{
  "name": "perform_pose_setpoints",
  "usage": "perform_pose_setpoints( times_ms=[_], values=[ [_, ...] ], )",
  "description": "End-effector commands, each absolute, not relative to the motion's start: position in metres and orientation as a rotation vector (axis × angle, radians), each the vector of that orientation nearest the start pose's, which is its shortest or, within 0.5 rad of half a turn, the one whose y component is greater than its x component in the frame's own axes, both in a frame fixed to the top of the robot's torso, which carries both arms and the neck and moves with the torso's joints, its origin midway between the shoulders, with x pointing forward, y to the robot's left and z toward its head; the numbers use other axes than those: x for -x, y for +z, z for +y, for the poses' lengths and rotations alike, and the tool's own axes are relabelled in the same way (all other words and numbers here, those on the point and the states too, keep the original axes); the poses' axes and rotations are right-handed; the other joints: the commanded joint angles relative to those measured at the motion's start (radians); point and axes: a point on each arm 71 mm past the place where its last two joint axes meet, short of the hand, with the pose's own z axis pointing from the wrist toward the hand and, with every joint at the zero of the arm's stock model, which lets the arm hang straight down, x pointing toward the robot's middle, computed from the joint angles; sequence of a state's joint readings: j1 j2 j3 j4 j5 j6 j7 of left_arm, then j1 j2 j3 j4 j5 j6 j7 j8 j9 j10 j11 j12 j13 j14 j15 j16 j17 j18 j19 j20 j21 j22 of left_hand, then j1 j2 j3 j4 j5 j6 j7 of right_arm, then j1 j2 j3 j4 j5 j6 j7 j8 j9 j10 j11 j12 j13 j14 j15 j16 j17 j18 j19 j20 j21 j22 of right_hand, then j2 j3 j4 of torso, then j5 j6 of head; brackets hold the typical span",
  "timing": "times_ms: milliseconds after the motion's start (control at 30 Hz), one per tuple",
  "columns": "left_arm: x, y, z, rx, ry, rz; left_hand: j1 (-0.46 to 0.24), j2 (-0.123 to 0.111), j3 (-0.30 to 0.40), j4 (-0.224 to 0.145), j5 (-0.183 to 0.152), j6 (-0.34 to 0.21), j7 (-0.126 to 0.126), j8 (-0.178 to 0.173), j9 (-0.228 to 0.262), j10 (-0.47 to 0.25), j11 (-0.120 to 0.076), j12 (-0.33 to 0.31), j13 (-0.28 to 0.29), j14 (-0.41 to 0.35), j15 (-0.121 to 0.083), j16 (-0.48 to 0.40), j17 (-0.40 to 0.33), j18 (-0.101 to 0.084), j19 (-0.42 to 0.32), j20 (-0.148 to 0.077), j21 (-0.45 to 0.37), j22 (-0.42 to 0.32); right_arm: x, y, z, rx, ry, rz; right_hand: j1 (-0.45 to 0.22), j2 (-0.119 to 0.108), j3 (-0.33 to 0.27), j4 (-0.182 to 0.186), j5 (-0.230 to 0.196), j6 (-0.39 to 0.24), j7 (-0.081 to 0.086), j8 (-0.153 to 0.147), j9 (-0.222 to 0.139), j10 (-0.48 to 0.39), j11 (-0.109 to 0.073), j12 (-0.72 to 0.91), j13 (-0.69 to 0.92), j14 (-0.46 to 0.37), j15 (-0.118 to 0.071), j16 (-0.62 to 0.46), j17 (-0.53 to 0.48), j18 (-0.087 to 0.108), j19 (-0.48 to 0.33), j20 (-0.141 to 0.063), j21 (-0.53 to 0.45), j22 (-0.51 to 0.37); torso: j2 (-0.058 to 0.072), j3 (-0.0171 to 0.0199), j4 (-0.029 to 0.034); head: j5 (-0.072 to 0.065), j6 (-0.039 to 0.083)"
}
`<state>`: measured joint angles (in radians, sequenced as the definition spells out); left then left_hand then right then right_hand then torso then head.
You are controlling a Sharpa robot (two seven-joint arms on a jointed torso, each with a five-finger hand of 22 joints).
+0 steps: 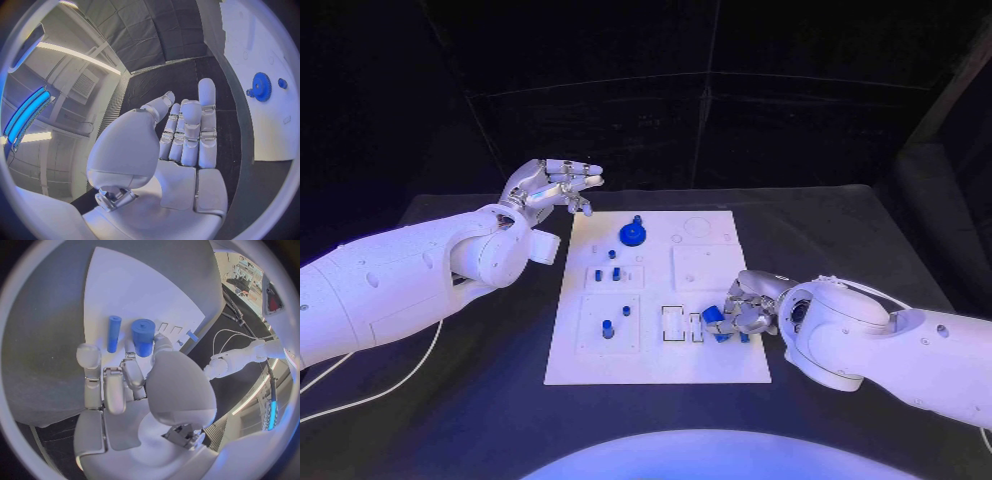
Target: Assemble the parts on the task board
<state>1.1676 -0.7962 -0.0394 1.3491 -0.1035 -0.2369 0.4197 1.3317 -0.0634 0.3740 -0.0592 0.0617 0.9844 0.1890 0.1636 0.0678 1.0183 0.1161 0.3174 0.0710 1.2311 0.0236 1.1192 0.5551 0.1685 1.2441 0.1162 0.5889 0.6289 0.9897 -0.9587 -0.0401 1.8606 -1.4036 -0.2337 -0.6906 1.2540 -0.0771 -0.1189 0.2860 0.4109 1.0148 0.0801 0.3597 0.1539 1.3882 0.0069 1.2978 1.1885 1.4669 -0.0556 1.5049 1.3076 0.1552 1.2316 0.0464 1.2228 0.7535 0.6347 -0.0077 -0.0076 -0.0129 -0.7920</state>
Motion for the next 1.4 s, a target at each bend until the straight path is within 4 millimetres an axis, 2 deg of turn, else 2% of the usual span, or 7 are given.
perform_pose_setpoints(
  times_ms=[33,133,333,467,733,967,1400],
  values=[
    [-0.513,-0.201,0.233,1.022,-1.495,1.428,-0.004,0.003,-0.007,-0.002,-0.005,-0.008,-0.001,0.004,-0.001,-0.008,-0.001,0.002,-0.001,-0.005,0.002,0.003,0.002,0.013,-0.003,0.005,-0.005,-0.001,-0.375,-0.254,-0.189,-0.22,0.423,2.055,0.01,0.012,-0.007,0.001,0.025,0.001,0.001,0.008,0.006,0.004,-0.005,0.001,-0.001,0.078,-0.009,0.006,0.123,-0.017,0.005,-0.001,0.004,0.001,-0.001,0.0005,-0.001,0.002,0.001],
    [-0.513,-0.201,0.233,1.022,-1.495,1.429,-0.004,0.003,-0.007,-0.002,-0.005,-0.008,-0.001,0.004,-0.001,-0.008,-0.001,0.002,-0.001,-0.005,0.002,0.003,0.002,0.013,-0.003,0.005,-0.005,-0.001,-0.37,-0.249,-0.186,-0.223,0.475,2.036,0.017,0.017,-0.008,0.001,0.038,0.001,0.0,0.011,0.008,0.001,-0.005,-0.004,-0.005,0.078,-0.009,0.007,0.125,-0.017,0.005,-0.002,0.004,0.002,-0.001,0.0006,-0.0005,0.001,0.003],
    [-0.513,-0.201,0.232,1.023,-1.497,1.431,-0.005,0.003,-0.008,-0.001,-0.005,-0.009,-0.001,0.005,-0.001,-0.01,0.0,0.003,-0.001,-0.005,0.003,0.004,0.001,0.013,-0.001,0.005,-0.004,-0.001,-0.364,-0.243,-0.181,-0.213,0.538,2.017,0.02,0.019,-0.009,0.001,0.046,0.003,-0.001,0.014,0.009,0.0,-0.006,-0.006,-0.006,0.078,-0.01,0.007,0.127,-0.017,0.006,-0.002,0.005,0.004,-0.002,-0.0033,0.0041,-0.002,0.006],
    [-0.513,-0.201,0.232,1.023,-1.497,1.432,-0.005,0.003,-0.008,-0.001,-0.005,-0.009,-0.001,0.005,-0.001,-0.01,0.0,0.003,-0.001,-0.005,0.003,0.004,0.001,0.013,-0.001,0.005,-0.004,-0.001,-0.363,-0.243,-0.176,-0.192,0.556,2.03,0.02,0.02,-0.011,0.001,0.048,0.006,-0.001,0.016,0.009,0.001,-0.006,-0.006,-0.005,0.079,-0.01,0.009,0.13,-0.018,0.007,-0.002,0.006,0.007,0.001,-0.0004,0.004,0.002,0.008],
    [-0.512,-0.201,0.232,1.023,-1.497,1.433,-0.005,0.003,-0.008,-0.001,-0.005,-0.009,-0.001,0.005,-0.001,-0.01,0.0,0.003,-0.001,-0.005,0.003,0.004,0.001,0.013,-0.001,0.005,-0.004,-0.001,-0.365,-0.247,-0.164,-0.167,0.561,2.064,0.012,0.027,-0.017,0.004,0.05,0.015,-0.004,0.023,0.012,0.001,-0.009,-0.009,-0.005,0.079,-0.011,0.009,0.132,-0.018,0.008,-0.003,0.008,0.009,0.001,-0.0008,0.0016,0.007,0.006],
    [-0.512,-0.201,0.231,1.023,-1.5,1.435,-0.005,0.003,-0.008,-0.001,-0.005,-0.009,-0.001,0.005,-0.001,-0.01,0.0,0.003,-0.001,-0.005,0.003,0.004,0.001,0.013,-0.001,0.005,-0.004,-0.001,-0.37,-0.253,-0.155,-0.17,0.523,2.092,-0.046,0.036,-0.053,0.006,0.01,0.029,-0.012,0.035,0.016,0.004,-0.014,-0.015,-0.003,0.079,-0.016,0.01,0.134,-0.017,0.007,-0.007,0.007,0.007,0.001,-0.001,0.0022,0.009,0.006],
    [-0.513,-0.201,0.229,1.022,-1.502,1.436,-0.005,0.003,-0.008,-0.001,-0.005,-0.009,-0.001,0.005,-0.001,-0.01,0.0,0.003,-0.001,-0.005,0.003,0.004,0.001,0.013,-0.001,0.005,-0.004,-0.001,-0.375,-0.255,-0.143,-0.146,0.518,2.072,-0.063,0.047,-0.069,0.006,-0.024,0.037,-0.017,0.046,0.022,0.006,-0.019,-0.02,0.0,0.08,-0.02,0.011,0.136,-0.017,0.006,-0.01,0.006,0.006,0.0,-0.0001,0.0001,0.014,0.004]
  ],
)
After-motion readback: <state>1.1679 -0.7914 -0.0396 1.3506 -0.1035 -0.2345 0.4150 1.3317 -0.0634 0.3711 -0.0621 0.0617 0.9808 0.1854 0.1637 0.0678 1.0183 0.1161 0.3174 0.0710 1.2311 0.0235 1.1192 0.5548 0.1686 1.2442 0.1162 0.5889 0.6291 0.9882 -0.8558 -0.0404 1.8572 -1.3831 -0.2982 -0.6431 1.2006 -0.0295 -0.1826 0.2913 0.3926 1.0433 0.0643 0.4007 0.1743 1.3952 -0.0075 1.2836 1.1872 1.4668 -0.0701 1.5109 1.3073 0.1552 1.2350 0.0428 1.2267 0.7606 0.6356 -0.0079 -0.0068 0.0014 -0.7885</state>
